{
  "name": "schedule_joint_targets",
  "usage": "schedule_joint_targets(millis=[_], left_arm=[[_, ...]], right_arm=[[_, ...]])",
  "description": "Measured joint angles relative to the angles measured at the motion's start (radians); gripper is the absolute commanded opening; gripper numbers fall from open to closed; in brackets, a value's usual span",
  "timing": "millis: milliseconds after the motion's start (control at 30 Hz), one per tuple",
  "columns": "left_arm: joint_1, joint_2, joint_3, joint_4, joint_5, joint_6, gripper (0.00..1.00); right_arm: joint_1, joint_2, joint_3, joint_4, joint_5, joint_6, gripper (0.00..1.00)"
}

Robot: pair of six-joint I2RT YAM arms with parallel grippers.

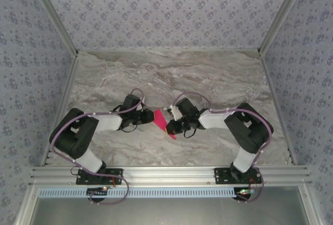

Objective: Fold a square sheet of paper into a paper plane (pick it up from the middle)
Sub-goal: Fold the wing for the fifth time at the center of the table.

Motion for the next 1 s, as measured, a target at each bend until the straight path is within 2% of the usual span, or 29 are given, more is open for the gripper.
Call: schedule_joint_targets(millis=[333,433,533,633,767,1000], left_arm=[[0.164,-0.001,0.000,0.000,0.000,-0.031,0.21],[0.183,-0.022,-0.008,-0.007,-0.006,-0.041,0.21],[0.180,-0.116,-0.040,-0.032,-0.014,-0.061,0.20],[0.141,-0.246,-0.068,-0.041,-0.025,-0.087,0.19],[0.023,-0.338,-0.102,0.006,-0.043,-0.141,0.18],[-0.192,-0.200,-0.113,0.086,-0.069,-0.218,0.13]], right_arm=[[-0.012,-0.009,-0.015,-0.001,-0.021,-0.005,0.00],[-0.012,-0.010,-0.015,-0.002,-0.022,-0.005,0.00],[-0.012,-0.010,-0.014,-0.002,-0.023,-0.002,0.00],[-0.012,-0.009,-0.011,-0.005,-0.023,0.004,0.00],[-0.012,-0.006,-0.004,-0.014,-0.022,0.021,0.00],[-0.012,-0.003,0.005,-0.028,-0.022,0.038,0.00]])
